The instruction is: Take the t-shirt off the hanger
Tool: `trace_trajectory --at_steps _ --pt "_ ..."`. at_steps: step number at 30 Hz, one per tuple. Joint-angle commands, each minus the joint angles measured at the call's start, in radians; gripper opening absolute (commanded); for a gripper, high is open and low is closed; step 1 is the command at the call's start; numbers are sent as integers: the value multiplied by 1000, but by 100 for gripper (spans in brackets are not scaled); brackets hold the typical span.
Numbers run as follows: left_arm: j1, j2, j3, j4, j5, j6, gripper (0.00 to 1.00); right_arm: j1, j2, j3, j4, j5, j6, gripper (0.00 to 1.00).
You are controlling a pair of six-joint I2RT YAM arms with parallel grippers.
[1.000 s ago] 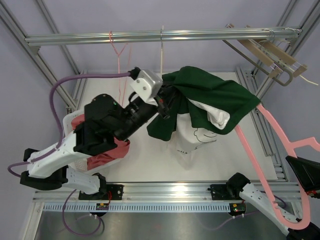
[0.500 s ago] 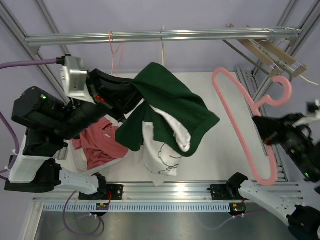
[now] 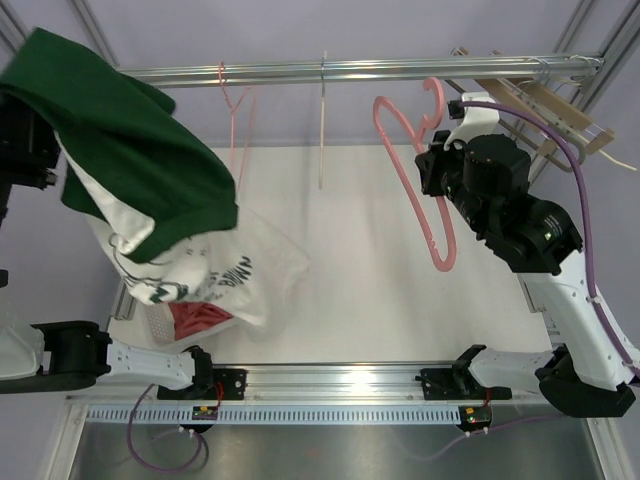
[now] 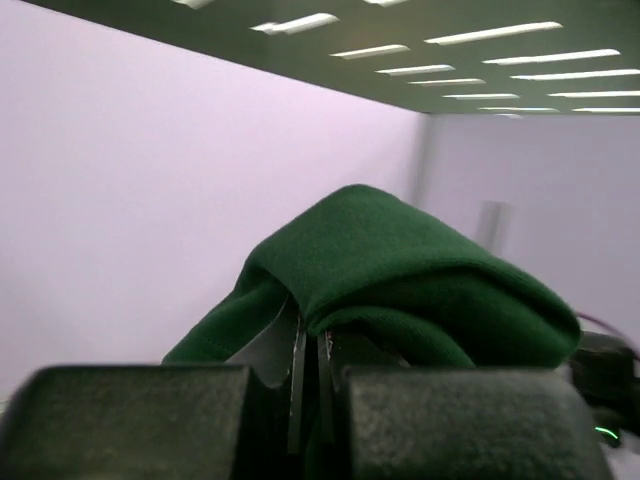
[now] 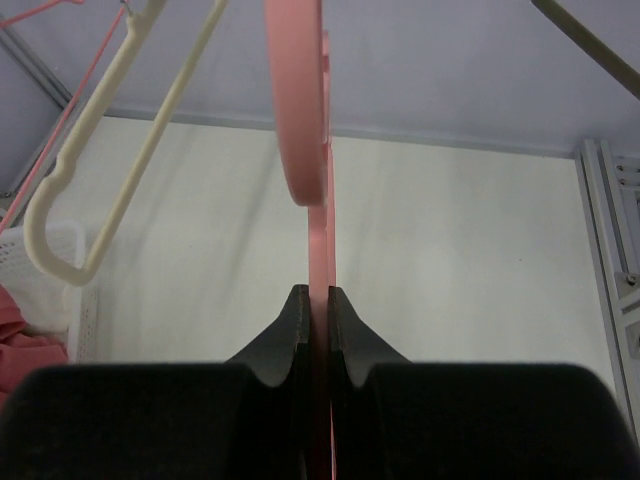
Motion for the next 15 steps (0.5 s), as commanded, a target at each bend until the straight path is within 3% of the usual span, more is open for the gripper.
trace_trajectory --at_steps 1,4,9,15 --pt "1 -16 -44 288 -304 405 0 7 -2 64 119 -12 -39 0" --pt "0 -109 -285 616 -383 637 0 7 21 76 134 -19 -47 0" --pt "0 -165 -454 886 -435 904 0 5 95 127 134 -3 -79 0" --pt "1 -303 -852 1145 -440 993 0 -21 193 171 130 -14 -85 0"
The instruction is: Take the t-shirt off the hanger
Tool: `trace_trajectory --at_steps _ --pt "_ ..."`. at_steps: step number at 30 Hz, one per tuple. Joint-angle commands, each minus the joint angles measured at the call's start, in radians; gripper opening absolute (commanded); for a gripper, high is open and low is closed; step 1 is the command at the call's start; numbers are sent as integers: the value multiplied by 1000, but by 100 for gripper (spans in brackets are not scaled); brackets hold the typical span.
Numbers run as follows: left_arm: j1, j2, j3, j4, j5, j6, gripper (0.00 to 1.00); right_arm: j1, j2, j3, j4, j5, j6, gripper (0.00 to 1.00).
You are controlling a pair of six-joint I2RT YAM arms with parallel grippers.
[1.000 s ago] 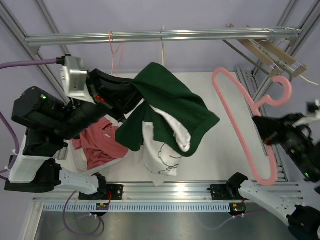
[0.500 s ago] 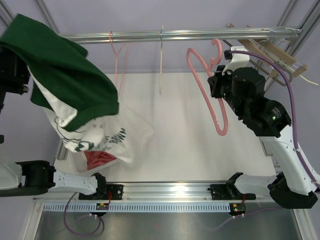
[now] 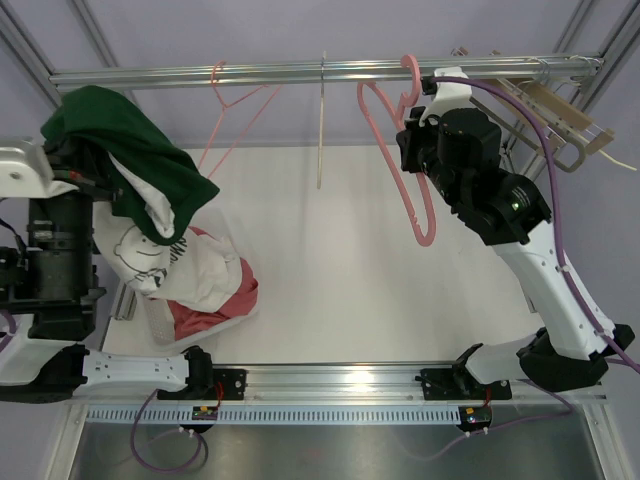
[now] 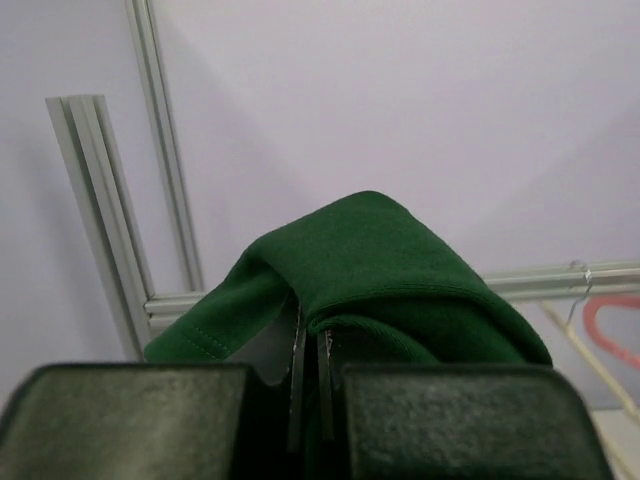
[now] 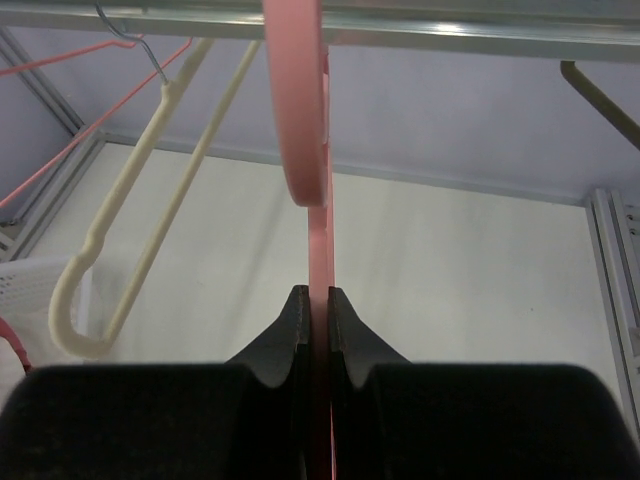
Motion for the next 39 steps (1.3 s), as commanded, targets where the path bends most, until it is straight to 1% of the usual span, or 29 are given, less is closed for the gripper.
trace_trajectory --at_steps 1,2,3,4,5,7,8,9,10,11,12,13,14,15,17,18,20,21,23,26,27,28,29,30,31,35,37,39 --pt "0 -70 -147 297 -23 166 0 -32 57 65 35 -12 -33 0" --pt "0 -83 -237 338 -30 197 0 -38 86 79 34 -30 -45 0" --pt "1 -99 -279 422 -49 264 0 -43 101 110 32 -35 -51 0" --pt "1 -109 -317 449 -60 285 0 -49 115 124 32 -35 -56 0" --pt "10 -118 -386 457 -68 289 0 -54 138 153 32 -41 -62 0" --pt "41 -152 -443 400 -85 221 0 -60 153 174 43 -53 -62 0" --pt "109 -159 -486 361 -88 179 0 -63 166 194 44 -64 -65 0" --pt "159 -164 -497 217 -77 50 0 -66 173 206 44 -68 -66 0" --pt "223 -165 -500 110 -65 -46 0 -69 182 220 37 -76 -68 0" --pt "354 -159 -493 1 -45 -141 0 -75 204 237 31 -88 -73 0" --pt "415 -152 -476 -195 4 -336 0 -81 218 272 21 -96 -76 0" --pt "474 -144 -468 -268 25 -421 0 -87 235 288 3 -99 -79 0" --pt "566 -141 -467 -317 45 -488 0 -95 262 302 -5 -108 -82 0" --pt "599 -144 -467 -379 68 -585 0 -109 274 320 -11 -110 -82 0" --pt "641 -153 -480 -398 67 -640 0 -121 304 317 -17 -122 -82 0" --pt "645 -153 -480 -422 35 -677 0 -133 308 311 -14 -125 -82 0" --pt "665 -150 -477 -468 10 -723 0 -144 318 282 7 -145 -73 0" --pt "673 -152 -482 -506 -5 -772 0 -150 319 274 17 -151 -68 0" --pt "699 -161 -508 -534 -26 -818 0 -169 333 262 29 -174 -54 0" --pt "742 -179 -528 -605 -60 -957 0 -190 350 253 41 -193 -42 0" --pt "759 -176 -525 -667 -68 -987 0 -193 353 247 43 -196 -39 0" --pt "777 -173 -525 -695 -65 -1017 0 -198 351 239 55 -199 -39 0" --pt "821 -167 -523 -724 -62 -1043 0 -202 353 222 63 -200 -36 0" --pt "846 -152 -523 -784 -42 -1100 0 -206 354 214 67 -203 -33 0" --pt "898 -143 -528 -812 -39 -1128 0 -209 360 211 70 -208 -30 0" --pt "986 -168 -577 -884 -19 -1264 0 -221 367 182 64 -208 -17 0" --pt "1033 -173 -597 -922 10 -1290 0 -222 338 144 104 -208 -10 0" --pt "1053 -173 -603 -963 51 -1341 0 -224 327 104 121 -213 -5 0"
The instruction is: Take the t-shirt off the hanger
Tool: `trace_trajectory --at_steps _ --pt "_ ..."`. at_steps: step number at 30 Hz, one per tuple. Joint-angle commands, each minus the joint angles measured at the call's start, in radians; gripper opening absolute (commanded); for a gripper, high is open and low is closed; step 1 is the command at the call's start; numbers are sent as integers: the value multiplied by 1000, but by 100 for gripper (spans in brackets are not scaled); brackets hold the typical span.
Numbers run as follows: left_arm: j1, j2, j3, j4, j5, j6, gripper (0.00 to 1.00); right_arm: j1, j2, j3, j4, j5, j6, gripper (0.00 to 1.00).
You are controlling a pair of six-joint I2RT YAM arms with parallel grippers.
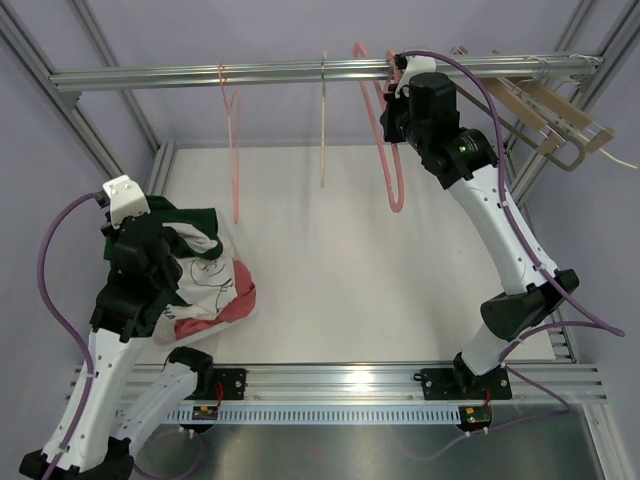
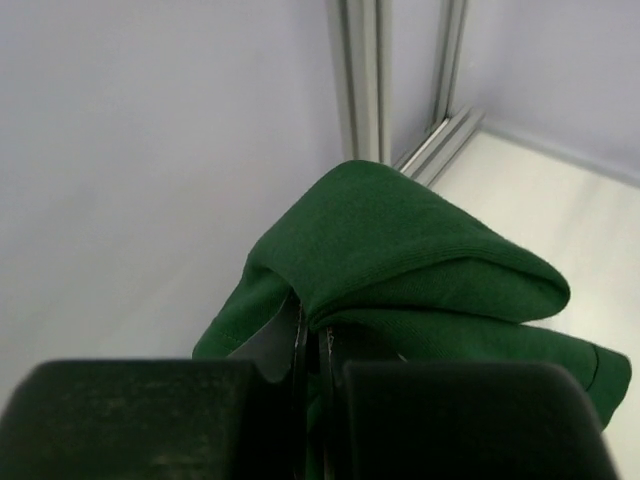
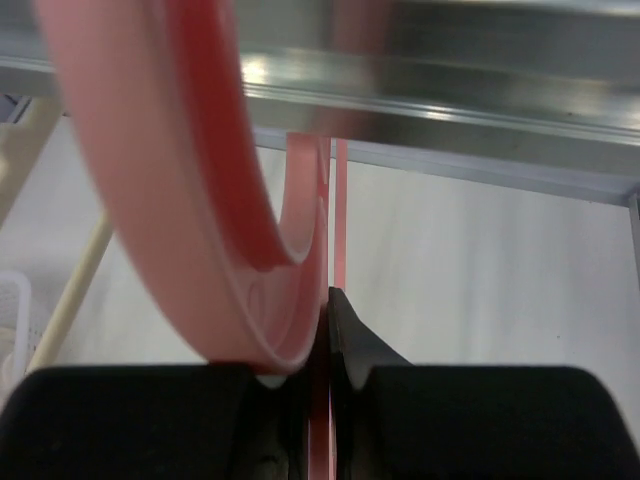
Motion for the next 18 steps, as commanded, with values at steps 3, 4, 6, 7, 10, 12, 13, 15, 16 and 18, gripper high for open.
trace_trajectory --at_steps 3,4,6,7,10,12,13,15,16,18 --pt "69 11 -24 -86 117 -174 0 -27 -20 -50 63 -3 26 0" --pt "92 19 -41 -86 129 -181 0 -27 -28 -55 74 -3 30 0" --pt "123 43 -59 -89 193 -217 0 -35 -32 -66 85 -6 35 0" --pt "160 48 -74 -89 218 -229 0 -38 -29 -61 80 -15 40 0" --pt "201 51 -87 -104 325 -261 0 -50 -31 -50 82 -17 41 0" --pt "204 48 -94 -126 359 -278 4 -58 -29 -37 83 -26 47 0" --pt "204 47 -100 -132 368 -281 7 -59 -23 -26 76 -37 58 0" --pt "204 47 -122 -144 397 -312 22 -61 -19 3 63 -48 69 0" --pt "206 48 -130 -144 414 -321 26 -62 -25 -1 68 -58 84 0" --pt "207 47 -140 -143 439 -342 34 -61 -41 -59 100 -65 96 0"
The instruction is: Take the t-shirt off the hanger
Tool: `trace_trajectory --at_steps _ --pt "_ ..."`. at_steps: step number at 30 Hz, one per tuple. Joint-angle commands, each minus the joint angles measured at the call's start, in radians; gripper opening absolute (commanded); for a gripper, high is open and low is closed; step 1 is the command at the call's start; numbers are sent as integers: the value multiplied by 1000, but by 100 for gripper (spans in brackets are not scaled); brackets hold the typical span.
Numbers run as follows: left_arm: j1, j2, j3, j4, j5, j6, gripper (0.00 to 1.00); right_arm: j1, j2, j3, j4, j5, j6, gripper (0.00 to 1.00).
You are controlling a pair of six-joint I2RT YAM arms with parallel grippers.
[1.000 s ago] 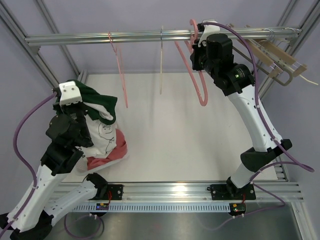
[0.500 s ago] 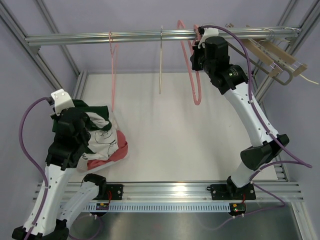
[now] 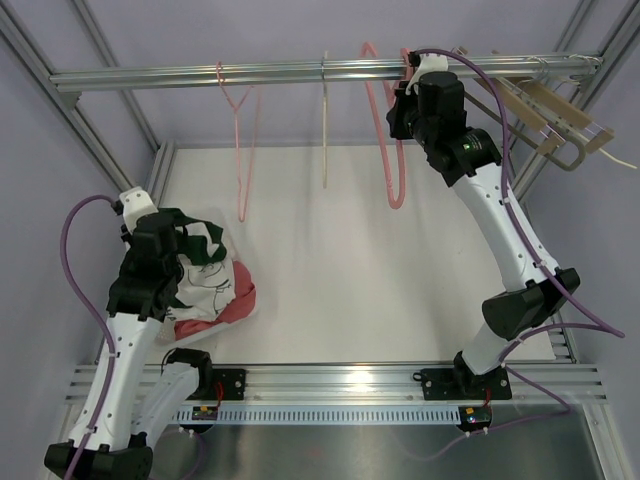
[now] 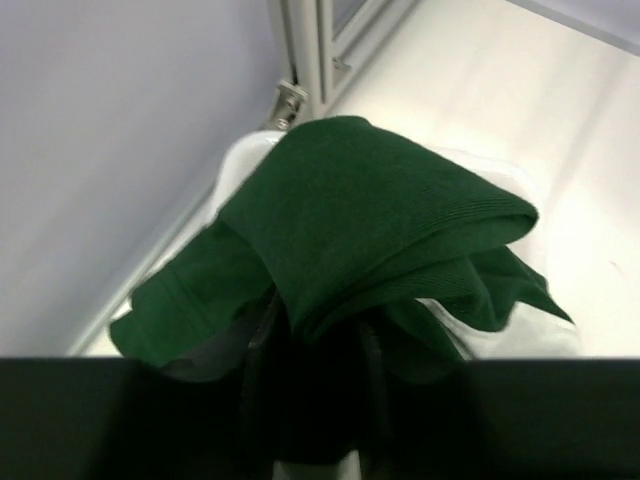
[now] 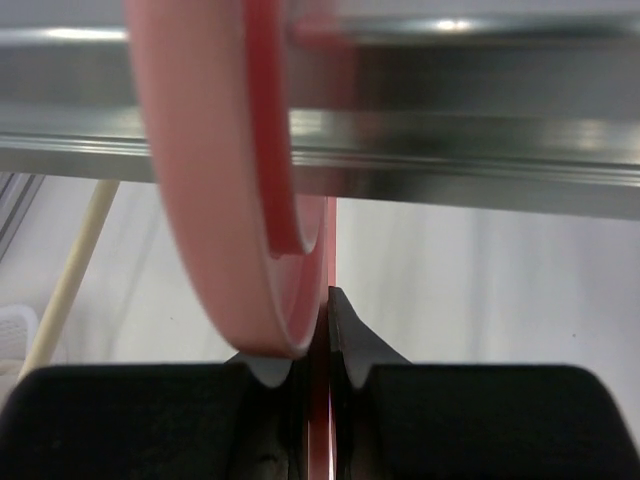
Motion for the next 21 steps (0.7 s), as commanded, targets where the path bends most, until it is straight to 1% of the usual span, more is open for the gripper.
trace_trajectory --at_steps 1,2,3,6,7,8,9,14,21 --pt "11 -5 -23 2 92 -73 37 -4 -58 -35 46 -38 43 0" --pt "15 -3 -23 3 94 -77 40 -3 -63 -76 53 -41 45 0" --pt "18 -2 -28 3 103 -80 48 -4 -69 -93 67 -38 47 0" --pt "34 6 -31 2 150 -90 65 -3 -83 -127 73 -37 48 0" --pt "37 3 -26 3 163 -95 81 -4 -86 -132 73 -37 47 0" --pt "37 -22 -23 5 175 -109 91 -4 -89 -143 75 -37 45 0" --pt "37 -37 -16 5 204 -115 98 -4 -92 -149 81 -32 42 0" --pt "37 -143 78 -13 258 -135 99 -3 -120 -176 99 -22 37 0" --pt "37 -270 138 -29 371 -146 99 -3 -164 -213 112 -21 57 1"
